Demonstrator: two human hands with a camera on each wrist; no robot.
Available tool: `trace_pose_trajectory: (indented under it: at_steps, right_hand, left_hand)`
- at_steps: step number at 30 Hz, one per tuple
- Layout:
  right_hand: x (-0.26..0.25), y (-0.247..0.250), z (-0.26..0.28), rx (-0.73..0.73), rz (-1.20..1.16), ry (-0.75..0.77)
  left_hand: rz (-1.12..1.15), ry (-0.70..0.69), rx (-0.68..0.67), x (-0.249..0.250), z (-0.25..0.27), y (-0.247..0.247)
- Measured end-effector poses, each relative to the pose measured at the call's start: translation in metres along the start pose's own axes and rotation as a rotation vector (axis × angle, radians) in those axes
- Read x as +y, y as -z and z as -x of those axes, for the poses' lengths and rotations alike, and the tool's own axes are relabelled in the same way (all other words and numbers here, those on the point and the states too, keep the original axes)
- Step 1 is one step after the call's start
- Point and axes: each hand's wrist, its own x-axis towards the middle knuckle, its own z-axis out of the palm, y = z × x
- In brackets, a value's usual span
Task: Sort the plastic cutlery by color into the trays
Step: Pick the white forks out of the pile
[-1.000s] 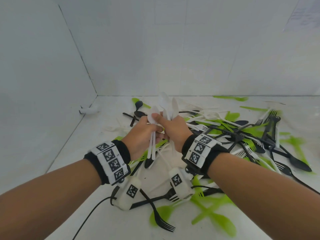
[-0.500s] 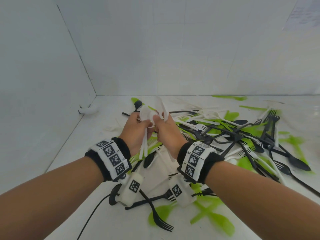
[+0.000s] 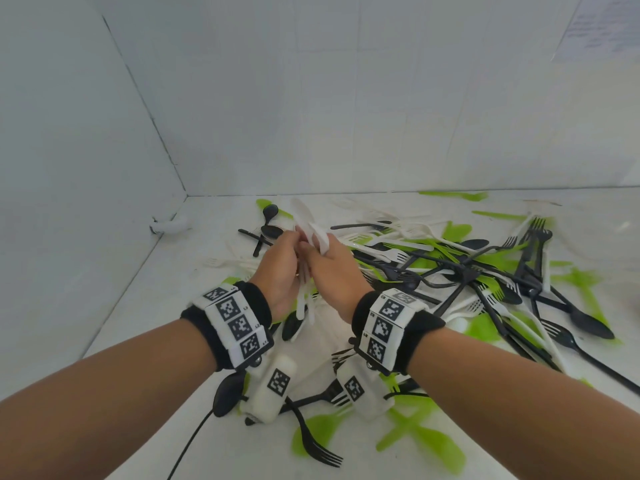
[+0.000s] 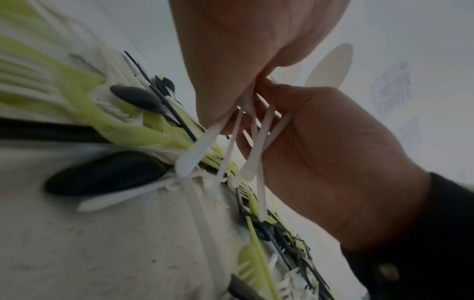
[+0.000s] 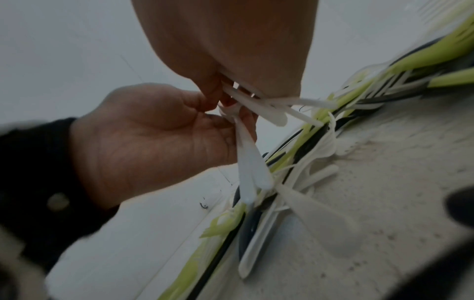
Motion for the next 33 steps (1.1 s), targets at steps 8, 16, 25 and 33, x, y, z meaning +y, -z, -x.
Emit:
trace_pose_trajectory:
  at_steps: [8,16,25,33]
  right_hand:
    - [-0.01,-0.005,-0.012,-0.122,-0.33,-0.18]
    - [-0.01,-0.018,-0.02,-0.149,-0.302,-0.359]
    - [-0.014,-0.05,-0.009,-0.489,-0.187,-0.369]
    - [-0.01,-0.043,-0.023,-0.153,0.067,-0.252]
  left_hand:
    - [-0.07,-0.114,0.11,-0.005,0.001,0.026]
    - [-0.001,-0.093,0.38,0.003,-0.006,0.071]
    - [-0.028,-0.078,0.214,0.002,0.005,0.071]
    - [-0.016,-0.131,0.415,0.007,-0.005,0.092]
